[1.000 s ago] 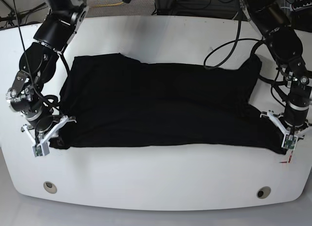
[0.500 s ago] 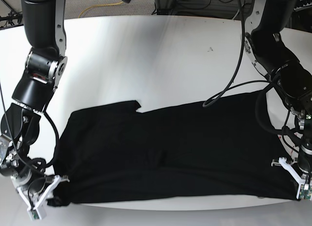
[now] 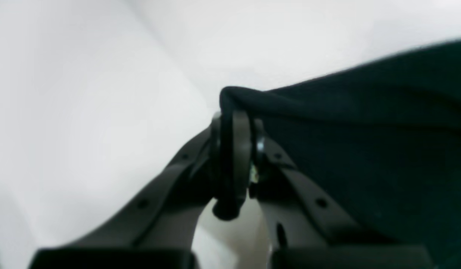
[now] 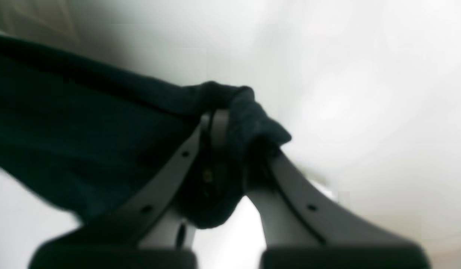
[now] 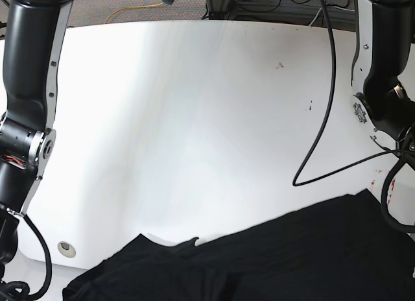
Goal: Fold the T-shirt properly
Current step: 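Lift the shirt with both grippers and swing it to flatten it, then lay the shirt down and drag both grippers back to spread it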
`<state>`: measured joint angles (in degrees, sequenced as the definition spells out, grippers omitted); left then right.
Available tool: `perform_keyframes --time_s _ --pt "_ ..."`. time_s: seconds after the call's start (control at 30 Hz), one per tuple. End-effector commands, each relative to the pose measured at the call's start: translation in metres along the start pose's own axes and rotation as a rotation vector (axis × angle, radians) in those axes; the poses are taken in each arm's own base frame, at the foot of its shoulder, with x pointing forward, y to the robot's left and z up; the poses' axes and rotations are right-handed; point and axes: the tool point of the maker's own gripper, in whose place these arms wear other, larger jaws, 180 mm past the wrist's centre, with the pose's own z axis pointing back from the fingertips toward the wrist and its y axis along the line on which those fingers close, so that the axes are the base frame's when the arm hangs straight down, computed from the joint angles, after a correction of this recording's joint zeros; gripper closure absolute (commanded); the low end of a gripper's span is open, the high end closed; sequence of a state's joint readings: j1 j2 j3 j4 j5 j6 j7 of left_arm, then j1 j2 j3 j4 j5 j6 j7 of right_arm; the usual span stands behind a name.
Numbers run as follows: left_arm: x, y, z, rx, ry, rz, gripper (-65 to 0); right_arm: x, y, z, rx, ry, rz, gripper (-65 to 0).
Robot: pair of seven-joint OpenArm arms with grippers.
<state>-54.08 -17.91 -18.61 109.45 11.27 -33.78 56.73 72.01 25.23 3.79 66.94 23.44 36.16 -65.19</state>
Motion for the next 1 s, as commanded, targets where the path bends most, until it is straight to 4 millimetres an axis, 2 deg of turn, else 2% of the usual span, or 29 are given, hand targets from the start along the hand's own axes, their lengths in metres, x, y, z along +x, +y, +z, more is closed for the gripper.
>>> perform_keyframes --time_s 0.0,0.1,0.27,0.37,0.4,0.47,0.53,0.57,0.7,0.9,0.97 --pt "0.011 0.01 0.003 0.031 -0.009 -0.015 0.0 0.007 -0.019 0.016 -0.045 -0.005 0.035 0.0" --pt "0.0 -0.006 0.003 -0.006 0.02 -0.042 0.0 -0.019 -0.014 0.009 -0.022 0.059 0.054 0.0" --pt "-0.044 -0.044 0.011 -0.088 0.105 -0.09 0.0 -0.087 0.017 -0.01 0.074 0.158 0.012 0.0" --pt "-0.07 -0.075 0.025 -0.152 0.149 -0.102 0.0 -0.134 0.035 -0.01 0.136 0.194 -0.068 0.0" --pt "-0.086 -0.087 0.033 -0.181 0.183 -0.103 0.0 -0.158 0.037 -0.007 0.145 0.223 -0.103 0.0" --pt "-0.113 -0.101 0.043 -0.218 0.242 -0.109 0.0 -0.188 0.043 -0.003 0.158 0.261 -0.144 0.0" --pt "-0.144 -0.111 0.056 -0.252 0.298 -0.114 0.0 -0.232 0.061 0.002 0.184 0.317 -0.197 0.0" --pt "-0.158 -0.124 0.065 -0.285 0.312 -0.101 0.0 -0.251 0.07 0.005 0.195 0.344 -0.218 0.0" --pt "-0.204 -0.16 0.102 -0.385 0.384 -0.072 0.0 -0.303 0.098 0.019 0.221 0.422 -0.271 0.0" --pt "-0.256 -0.187 0.156 -0.486 0.477 -0.061 0.0 -0.364 0.128 0.047 0.232 0.51 -0.355 0.0" --pt "-0.269 -0.19 0.171 -0.499 0.51 -0.056 0.0 -0.374 0.132 0.056 0.226 0.525 -0.359 0.0"
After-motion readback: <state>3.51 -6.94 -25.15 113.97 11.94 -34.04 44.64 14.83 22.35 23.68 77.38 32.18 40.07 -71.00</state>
